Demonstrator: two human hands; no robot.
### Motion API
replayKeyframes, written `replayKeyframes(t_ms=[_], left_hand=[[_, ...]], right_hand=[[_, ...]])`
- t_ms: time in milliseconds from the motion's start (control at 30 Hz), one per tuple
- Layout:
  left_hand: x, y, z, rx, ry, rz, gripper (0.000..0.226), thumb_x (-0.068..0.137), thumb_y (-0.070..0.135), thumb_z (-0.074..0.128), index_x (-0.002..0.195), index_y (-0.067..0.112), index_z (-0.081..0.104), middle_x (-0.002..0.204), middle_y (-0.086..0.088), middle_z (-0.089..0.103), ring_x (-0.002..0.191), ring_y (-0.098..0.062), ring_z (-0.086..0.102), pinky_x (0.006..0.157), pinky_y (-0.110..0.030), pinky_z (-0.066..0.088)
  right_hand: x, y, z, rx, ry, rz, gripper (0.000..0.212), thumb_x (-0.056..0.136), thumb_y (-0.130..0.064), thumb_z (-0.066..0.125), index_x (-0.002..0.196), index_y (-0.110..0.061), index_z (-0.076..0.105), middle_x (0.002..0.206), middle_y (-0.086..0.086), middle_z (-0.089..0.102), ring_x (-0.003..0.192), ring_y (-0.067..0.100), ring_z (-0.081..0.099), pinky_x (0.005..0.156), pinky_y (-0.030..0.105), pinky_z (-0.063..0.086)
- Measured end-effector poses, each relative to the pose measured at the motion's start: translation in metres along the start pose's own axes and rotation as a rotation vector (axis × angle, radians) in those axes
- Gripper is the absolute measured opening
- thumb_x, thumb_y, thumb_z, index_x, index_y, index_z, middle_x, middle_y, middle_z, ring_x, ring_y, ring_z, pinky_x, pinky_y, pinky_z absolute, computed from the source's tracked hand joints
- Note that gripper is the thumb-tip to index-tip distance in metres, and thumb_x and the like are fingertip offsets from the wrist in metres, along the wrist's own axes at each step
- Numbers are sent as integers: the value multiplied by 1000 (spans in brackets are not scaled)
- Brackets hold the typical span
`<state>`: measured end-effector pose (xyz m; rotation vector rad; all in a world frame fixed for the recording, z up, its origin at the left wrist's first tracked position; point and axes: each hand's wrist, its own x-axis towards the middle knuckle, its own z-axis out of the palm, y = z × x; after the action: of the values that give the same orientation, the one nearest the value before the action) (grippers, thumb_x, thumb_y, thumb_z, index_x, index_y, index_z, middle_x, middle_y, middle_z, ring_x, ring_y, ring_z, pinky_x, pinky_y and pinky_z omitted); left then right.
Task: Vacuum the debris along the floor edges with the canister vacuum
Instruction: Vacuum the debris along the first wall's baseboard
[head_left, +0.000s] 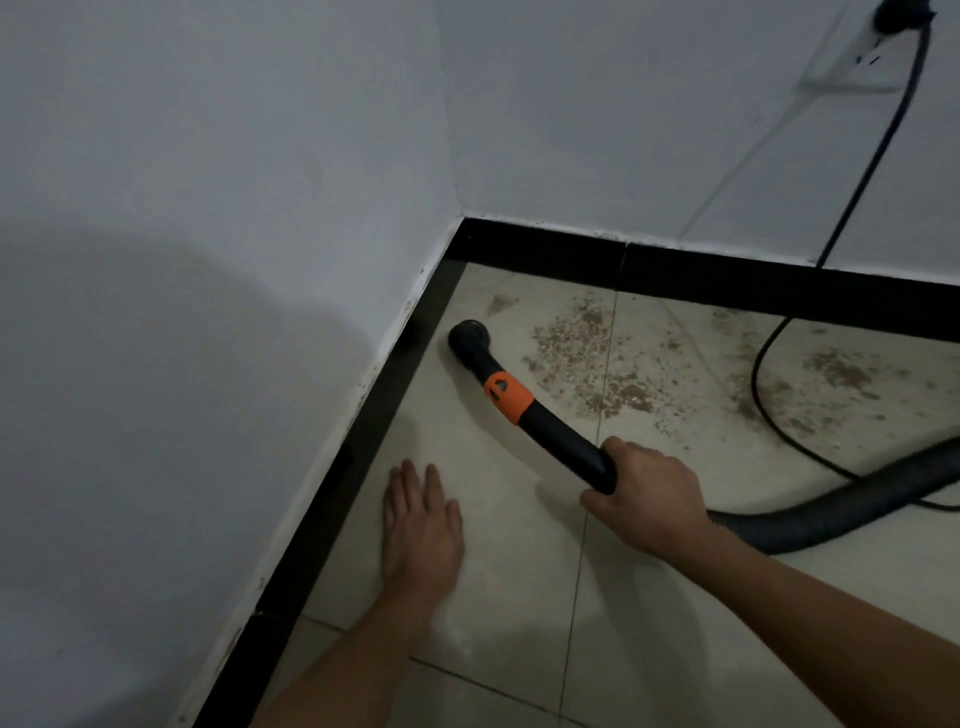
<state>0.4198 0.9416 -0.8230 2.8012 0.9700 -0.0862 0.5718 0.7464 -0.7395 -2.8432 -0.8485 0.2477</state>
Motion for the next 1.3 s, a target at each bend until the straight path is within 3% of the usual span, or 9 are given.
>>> replayKeyframes(t_ms=[367, 500, 600, 800, 1033, 1167, 1233, 1300], left_hand=[[-1, -7, 14, -92, 117, -3, 52, 98, 32, 40, 144, 8, 42, 154, -20, 29, 145, -33, 22, 117, -43, 20], [0, -5, 10, -99, 132, -1, 56, 94, 35, 36, 142, 7, 46, 152, -21, 33, 143, -34, 27, 115, -44, 23], [-2, -5, 8, -95, 130, -7, 58, 95, 38, 29, 142, 7, 45, 152, -22, 32, 143, -35, 26, 115, -44, 23], [-4, -6, 5, -107, 115, 7, 60, 95, 38, 27, 143, 6, 43, 152, -23, 30, 143, -36, 25, 116, -45, 22], [-8, -9, 0, -82, 115, 47, 71, 91, 40, 13, 142, 1, 44, 150, -27, 33, 141, -39, 29, 115, -47, 23], [-3, 3, -2, -34, 98, 1, 51, 93, 25, 38, 130, -6, 54, 138, -35, 44, 131, -48, 40, 108, -54, 32], [4, 13, -5, -15, 73, -22, 46, 92, 19, 50, 131, -5, 52, 141, -34, 41, 132, -46, 36, 109, -52, 29], [13, 28, -5, -26, 38, 8, 46, 93, 20, 49, 134, 0, 48, 146, -29, 35, 136, -42, 30, 111, -48, 25]], right_hand=[[76, 6, -2, 274, 108, 250, 30, 77, -49, 66, 94, -29, 51, 70, -3, 58, 60, 18, 58, 54, 29, 46], [50, 13, -6, 373, -74, 184, 27, 79, -37, 71, 97, -25, 55, 72, -5, 59, 60, 13, 58, 49, 25, 39], [19, 14, -16, 410, -193, 116, 18, 77, -30, 73, 87, -25, 58, 70, -5, 61, 60, 10, 59, 47, 24, 38], [-56, 18, -11, 352, -302, 46, 22, 73, -40, 71, 77, -31, 51, 69, -8, 59, 62, 5, 56, 54, 22, 40], [-84, 42, -20, 278, -115, 233, 23, 77, -44, 68, 86, -27, 54, 70, -9, 57, 64, 13, 57, 52, 27, 37], [-116, 51, -11, 172, -212, 228, 25, 74, -48, 61, 82, -27, 51, 77, -6, 60, 77, 19, 64, 60, 30, 42], [-138, 60, -5, 126, -240, 227, 26, 73, -51, 58, 83, -29, 47, 75, -6, 54, 81, 17, 64, 61, 28, 38], [-156, 73, -2, 88, -237, 262, 27, 73, -54, 56, 84, -31, 45, 72, -8, 50, 82, 15, 65, 60, 28, 36]])
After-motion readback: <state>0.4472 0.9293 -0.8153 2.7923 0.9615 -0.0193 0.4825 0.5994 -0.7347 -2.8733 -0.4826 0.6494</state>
